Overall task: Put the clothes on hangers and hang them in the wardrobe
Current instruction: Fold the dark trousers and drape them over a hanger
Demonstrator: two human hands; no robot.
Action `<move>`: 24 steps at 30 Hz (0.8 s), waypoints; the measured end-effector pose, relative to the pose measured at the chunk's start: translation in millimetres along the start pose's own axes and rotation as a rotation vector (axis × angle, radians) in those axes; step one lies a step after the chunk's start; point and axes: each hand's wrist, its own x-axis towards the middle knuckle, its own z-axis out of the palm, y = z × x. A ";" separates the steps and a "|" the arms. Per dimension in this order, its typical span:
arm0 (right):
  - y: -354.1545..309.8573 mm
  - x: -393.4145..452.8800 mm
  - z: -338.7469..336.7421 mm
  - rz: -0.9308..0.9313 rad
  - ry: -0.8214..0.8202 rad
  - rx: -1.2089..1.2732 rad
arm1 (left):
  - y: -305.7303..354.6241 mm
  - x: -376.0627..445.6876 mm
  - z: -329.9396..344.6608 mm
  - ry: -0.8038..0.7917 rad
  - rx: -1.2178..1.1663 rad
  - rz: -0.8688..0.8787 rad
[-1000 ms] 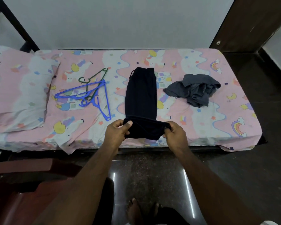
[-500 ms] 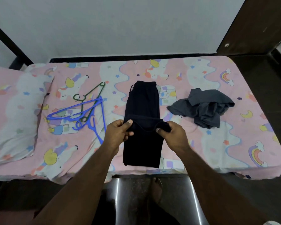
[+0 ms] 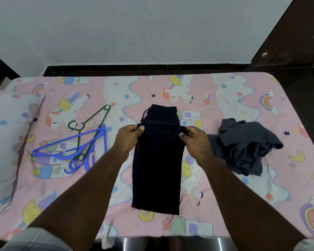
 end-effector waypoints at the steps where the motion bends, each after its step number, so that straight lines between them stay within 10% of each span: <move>1: 1.2 13.3 3.3 -0.003 0.012 -0.018 | 0.2 15.4 2.0 0.003 0.001 -0.003; 24: 104.5 250.9 89.7 0.075 0.118 -0.317 | -66.0 285.4 80.1 -0.011 0.234 -0.017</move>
